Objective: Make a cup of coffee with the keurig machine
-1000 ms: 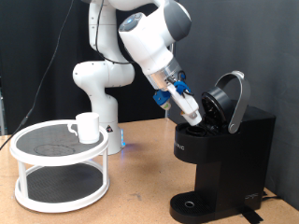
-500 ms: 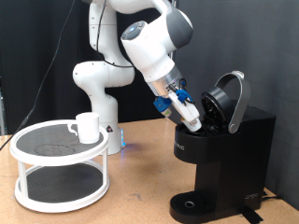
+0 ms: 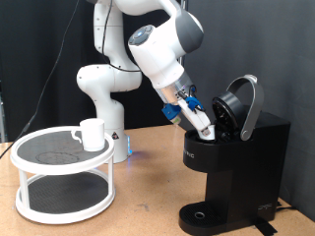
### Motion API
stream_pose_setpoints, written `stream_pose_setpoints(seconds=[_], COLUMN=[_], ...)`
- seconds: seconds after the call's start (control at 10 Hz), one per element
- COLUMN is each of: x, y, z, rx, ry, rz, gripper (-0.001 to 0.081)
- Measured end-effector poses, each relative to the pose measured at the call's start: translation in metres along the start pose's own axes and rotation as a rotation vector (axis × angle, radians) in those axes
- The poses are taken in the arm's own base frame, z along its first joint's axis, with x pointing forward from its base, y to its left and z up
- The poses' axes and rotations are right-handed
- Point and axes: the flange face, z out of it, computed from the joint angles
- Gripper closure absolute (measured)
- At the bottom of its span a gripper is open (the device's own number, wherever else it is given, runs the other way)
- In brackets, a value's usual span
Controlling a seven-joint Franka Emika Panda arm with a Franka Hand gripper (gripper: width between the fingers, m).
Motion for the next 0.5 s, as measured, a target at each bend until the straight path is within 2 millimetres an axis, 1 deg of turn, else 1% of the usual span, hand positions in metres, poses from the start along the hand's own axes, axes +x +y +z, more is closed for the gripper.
stream_pose_setpoints(seconds=[0.1, 0.3, 0.4, 0.5], x=[0.000, 0.004, 0.005, 0.006], y=[0.001, 0.006, 0.009, 0.012], z=[-0.004, -0.022, -0.032, -0.038], rx=[-0.020, -0.085, -0.101, -0.096], ry=[-0.022, -0.041, -0.048, -0.047], rz=[-0.012, -0.028, -0.032, -0.041], gripper=[0.0084, 0.0073, 0.0073, 0.0072])
